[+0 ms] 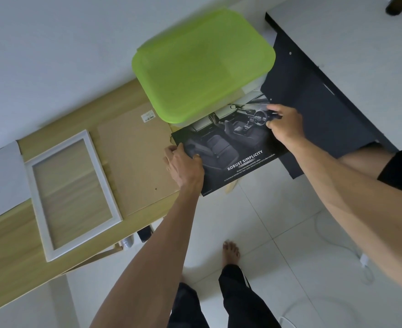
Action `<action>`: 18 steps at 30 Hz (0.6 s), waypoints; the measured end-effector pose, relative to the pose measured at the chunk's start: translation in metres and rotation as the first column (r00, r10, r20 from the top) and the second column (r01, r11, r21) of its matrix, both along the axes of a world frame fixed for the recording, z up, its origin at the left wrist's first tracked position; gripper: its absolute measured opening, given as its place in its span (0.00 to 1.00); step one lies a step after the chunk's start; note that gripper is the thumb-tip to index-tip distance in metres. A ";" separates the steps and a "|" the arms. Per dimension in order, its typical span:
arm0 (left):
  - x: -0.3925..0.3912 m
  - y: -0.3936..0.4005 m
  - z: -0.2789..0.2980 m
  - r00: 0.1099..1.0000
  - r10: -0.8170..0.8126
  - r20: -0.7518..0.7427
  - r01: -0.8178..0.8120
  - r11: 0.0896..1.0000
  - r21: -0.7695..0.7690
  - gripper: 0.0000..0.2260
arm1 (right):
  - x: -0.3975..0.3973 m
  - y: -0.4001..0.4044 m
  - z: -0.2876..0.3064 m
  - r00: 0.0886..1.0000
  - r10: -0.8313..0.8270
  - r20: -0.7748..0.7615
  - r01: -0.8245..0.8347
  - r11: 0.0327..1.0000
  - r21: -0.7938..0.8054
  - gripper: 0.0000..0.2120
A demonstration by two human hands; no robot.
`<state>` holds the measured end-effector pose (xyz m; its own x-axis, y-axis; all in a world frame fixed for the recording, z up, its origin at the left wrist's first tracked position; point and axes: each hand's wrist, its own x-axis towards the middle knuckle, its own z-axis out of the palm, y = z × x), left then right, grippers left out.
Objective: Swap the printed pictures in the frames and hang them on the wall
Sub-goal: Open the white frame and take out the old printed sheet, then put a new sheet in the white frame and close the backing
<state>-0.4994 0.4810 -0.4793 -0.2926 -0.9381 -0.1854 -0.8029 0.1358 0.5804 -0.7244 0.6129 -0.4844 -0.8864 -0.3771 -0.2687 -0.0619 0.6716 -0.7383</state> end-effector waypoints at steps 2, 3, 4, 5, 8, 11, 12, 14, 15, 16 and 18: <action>0.000 -0.002 0.000 1.000 -0.002 0.006 0.002 1.000 0.003 0.21 | 0.002 -0.001 0.000 0.998 0.036 -0.042 -0.034 0.998 0.058 0.24; 0.001 -0.003 0.000 1.000 -0.001 -0.004 0.001 1.000 0.009 0.21 | 0.003 -0.002 0.000 0.996 0.046 -0.072 -0.040 0.995 0.091 0.24; 0.002 -0.004 0.000 1.000 0.001 -0.023 -0.001 1.000 0.015 0.21 | 0.004 -0.003 0.000 0.993 0.053 -0.102 -0.042 0.993 0.108 0.25; 0.004 -0.005 0.000 0.999 0.004 -0.048 -0.003 1.000 0.021 0.21 | 0.006 -0.004 0.000 0.990 0.062 -0.126 -0.047 0.992 0.120 0.24; 0.012 -0.010 0.004 0.993 0.026 -0.115 -0.023 0.999 0.029 0.19 | 0.018 -0.010 0.011 0.976 0.080 -0.202 -0.057 0.991 0.119 0.22; 0.026 -0.019 0.010 0.986 0.055 -0.159 -0.054 0.998 0.010 0.19 | 0.040 -0.021 0.025 0.964 0.086 -0.253 -0.058 0.991 0.117 0.21; 0.032 -0.024 0.012 0.983 0.060 -0.172 -0.061 0.998 0.002 0.18 | 0.048 -0.026 0.030 0.962 0.082 -0.261 -0.055 0.992 0.110 0.21; 0.048 -0.037 0.017 0.980 0.071 -0.188 -0.075 0.997 -0.014 0.17 | 0.067 -0.038 0.039 0.951 0.080 -0.300 -0.054 0.994 0.094 0.20; 0.057 -0.044 0.020 0.977 0.082 -0.198 -0.088 0.996 -0.021 0.17 | 0.077 -0.045 0.043 0.947 0.083 -0.311 -0.060 0.995 0.083 0.19; 0.067 -0.052 0.023 0.973 0.096 -0.210 -0.103 0.994 -0.024 0.17 | 0.087 -0.051 0.045 0.945 0.086 -0.316 -0.068 0.995 0.068 0.18; 0.091 -0.068 0.030 0.965 0.122 -0.232 -0.134 0.990 -0.037 0.16 | 0.112 -0.068 0.052 0.951 0.099 -0.292 -0.088 0.995 0.050 0.16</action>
<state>-0.4088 0.4134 -0.4495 -0.1985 -0.9771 -0.0771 -0.6623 0.0757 0.7454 -0.6128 0.5453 -0.4321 -0.8895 -0.4566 -0.0172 -0.3357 0.6785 -0.6534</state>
